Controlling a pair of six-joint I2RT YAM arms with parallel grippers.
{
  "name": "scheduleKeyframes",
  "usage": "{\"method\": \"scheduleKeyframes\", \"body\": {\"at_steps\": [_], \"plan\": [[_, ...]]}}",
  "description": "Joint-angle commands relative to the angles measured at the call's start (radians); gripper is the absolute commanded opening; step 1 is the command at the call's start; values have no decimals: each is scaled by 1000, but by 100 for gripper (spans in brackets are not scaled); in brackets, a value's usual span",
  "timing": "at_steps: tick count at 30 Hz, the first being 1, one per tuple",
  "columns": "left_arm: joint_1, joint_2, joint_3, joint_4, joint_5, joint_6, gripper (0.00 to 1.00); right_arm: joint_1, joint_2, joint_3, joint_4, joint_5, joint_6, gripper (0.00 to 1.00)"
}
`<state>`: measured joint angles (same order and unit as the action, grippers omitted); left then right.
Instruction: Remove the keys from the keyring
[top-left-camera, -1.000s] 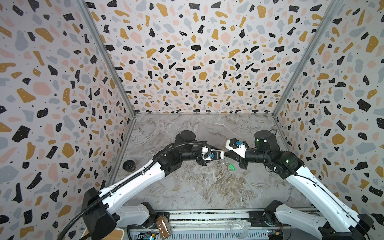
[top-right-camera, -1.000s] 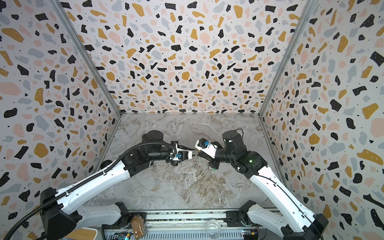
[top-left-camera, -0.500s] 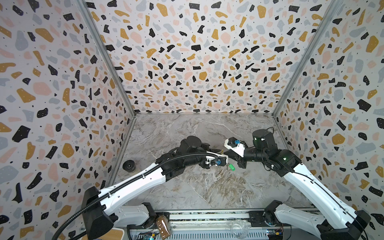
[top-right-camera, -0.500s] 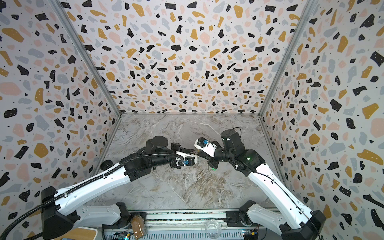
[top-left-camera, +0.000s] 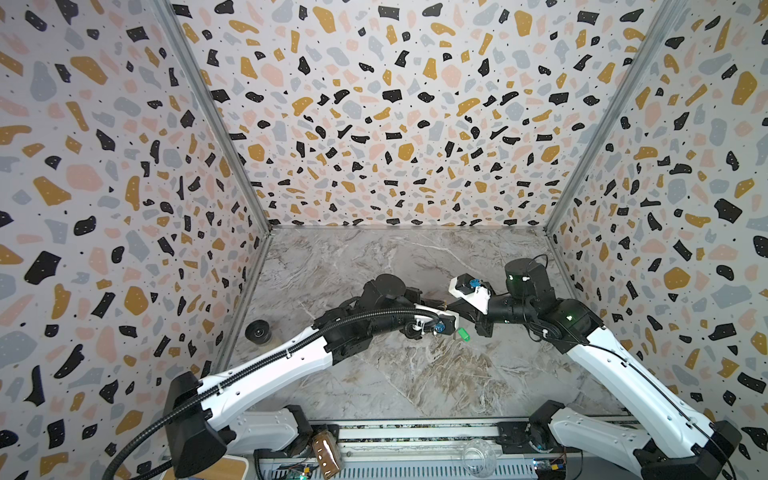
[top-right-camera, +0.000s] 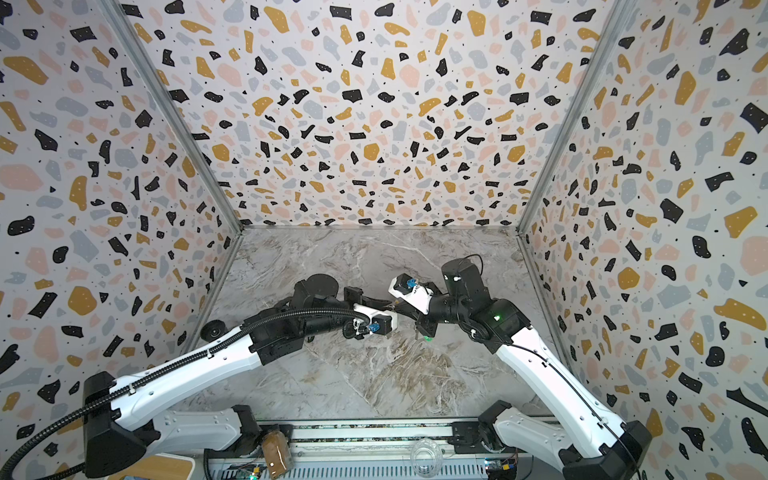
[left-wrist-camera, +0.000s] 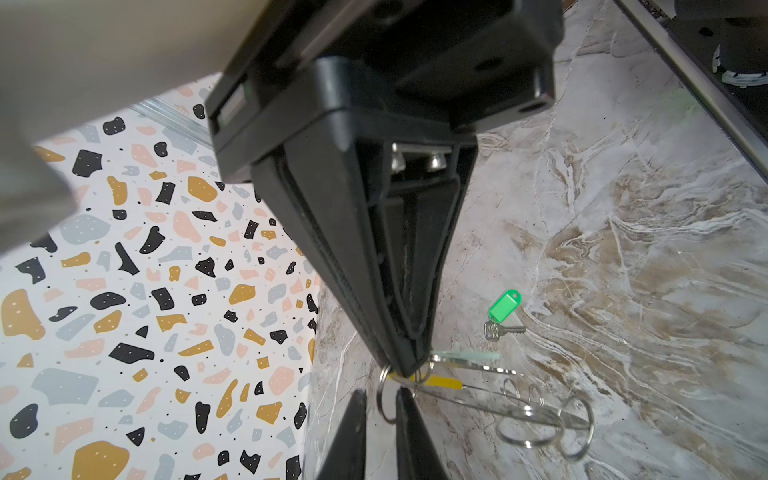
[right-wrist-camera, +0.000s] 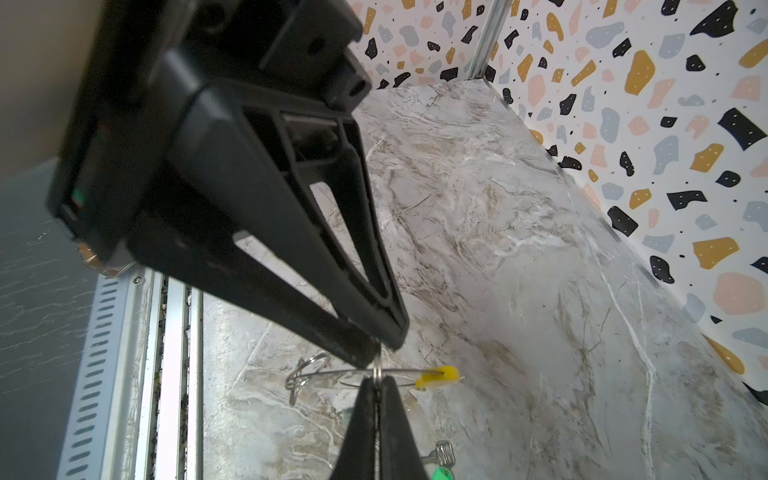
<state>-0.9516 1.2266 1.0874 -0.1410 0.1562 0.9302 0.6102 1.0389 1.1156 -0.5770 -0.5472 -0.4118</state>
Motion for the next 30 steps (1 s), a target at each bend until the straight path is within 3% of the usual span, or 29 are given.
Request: {"method": "scheduleKeyframes", "body": {"at_steps": [1, 15, 22, 30], "plan": [[-7, 10, 22, 47, 6, -9, 14, -1, -8, 36, -12, -25, 10, 1], [-10, 48, 52, 15, -6, -11, 6, -1, -16, 30, -26, -28, -15, 1], [-10, 68, 68, -1, -3, -14, 11, -1, -28, 31, -24, -26, -38, 1], [-10, 82, 84, -20, 12, -14, 7, -2, -32, 36, -31, -16, -58, 0]]}}
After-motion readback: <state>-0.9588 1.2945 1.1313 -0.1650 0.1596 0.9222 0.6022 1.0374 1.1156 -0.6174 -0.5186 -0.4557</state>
